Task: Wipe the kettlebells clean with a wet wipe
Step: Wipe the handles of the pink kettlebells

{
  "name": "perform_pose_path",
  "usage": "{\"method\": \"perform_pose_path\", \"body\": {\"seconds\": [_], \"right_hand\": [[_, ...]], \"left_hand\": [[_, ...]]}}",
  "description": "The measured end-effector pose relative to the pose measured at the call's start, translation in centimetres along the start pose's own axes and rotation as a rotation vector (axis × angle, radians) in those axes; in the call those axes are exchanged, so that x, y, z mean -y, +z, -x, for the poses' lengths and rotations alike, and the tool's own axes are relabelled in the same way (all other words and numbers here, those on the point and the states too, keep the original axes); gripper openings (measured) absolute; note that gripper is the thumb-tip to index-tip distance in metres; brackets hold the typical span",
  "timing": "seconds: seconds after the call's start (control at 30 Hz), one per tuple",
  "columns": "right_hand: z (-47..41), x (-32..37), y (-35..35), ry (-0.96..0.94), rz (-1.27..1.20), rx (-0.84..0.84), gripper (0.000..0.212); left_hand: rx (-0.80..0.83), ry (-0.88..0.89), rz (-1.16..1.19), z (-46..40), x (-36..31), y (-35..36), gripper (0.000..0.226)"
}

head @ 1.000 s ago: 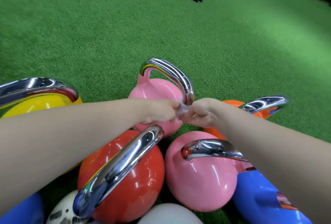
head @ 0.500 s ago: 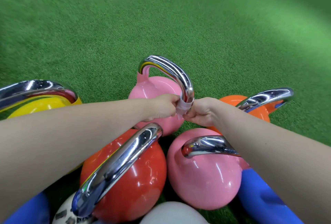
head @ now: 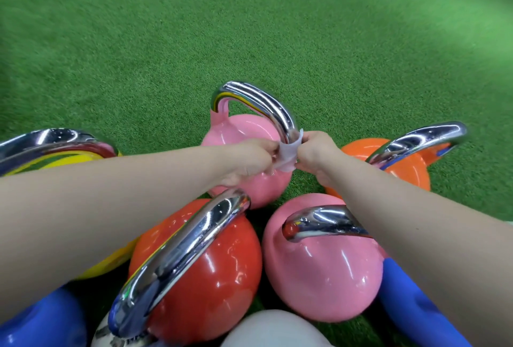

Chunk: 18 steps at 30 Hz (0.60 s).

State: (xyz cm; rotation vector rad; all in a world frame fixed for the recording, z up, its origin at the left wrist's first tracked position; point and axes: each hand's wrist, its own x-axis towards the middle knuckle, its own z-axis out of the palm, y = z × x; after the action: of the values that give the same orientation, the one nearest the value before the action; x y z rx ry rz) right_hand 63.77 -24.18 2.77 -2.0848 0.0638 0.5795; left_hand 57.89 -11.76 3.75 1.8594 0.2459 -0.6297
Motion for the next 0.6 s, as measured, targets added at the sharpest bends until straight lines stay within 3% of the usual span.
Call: {"method": "perform_pose_path", "body": {"seconds": [0.13,0.27,0.37,0.43,0.5,0.6], "right_hand": [[0.9,0.4,0.3,0.143,-0.070,0.207,0.007],[1.3,0.5,0.5,0.297,-0.130,0.421,0.030],[1.2,0.4,0.3,0.331,-0.185,0.417,0.025],[1.1,0.5,0.4,0.334,-0.171,0.372,0.034],[1.1,0.4,0.4,0.335,-0.151,0.339,0.047],[1.3,0.5,0.6,0.320,-0.060,0.326,0.038]], "left_hand": [[-0.012,-0.060,-0.121,-0.4,0.2,0.7,0.053],[-0.046,-0.080,0.081,-0.7,0.1,0.6,0.045],[-0.260,-0.071,0.209,-0.9,0.0,0.4,0.048],[-0.320,-0.066,0.248,-0.7,0.0,0.3,0.043],[-0.335,-0.072,0.167,-0.5,-0.1,0.3,0.030],[-0.438,-0.062,0.051,-0.5,0.3,0.1,0.019]]}}
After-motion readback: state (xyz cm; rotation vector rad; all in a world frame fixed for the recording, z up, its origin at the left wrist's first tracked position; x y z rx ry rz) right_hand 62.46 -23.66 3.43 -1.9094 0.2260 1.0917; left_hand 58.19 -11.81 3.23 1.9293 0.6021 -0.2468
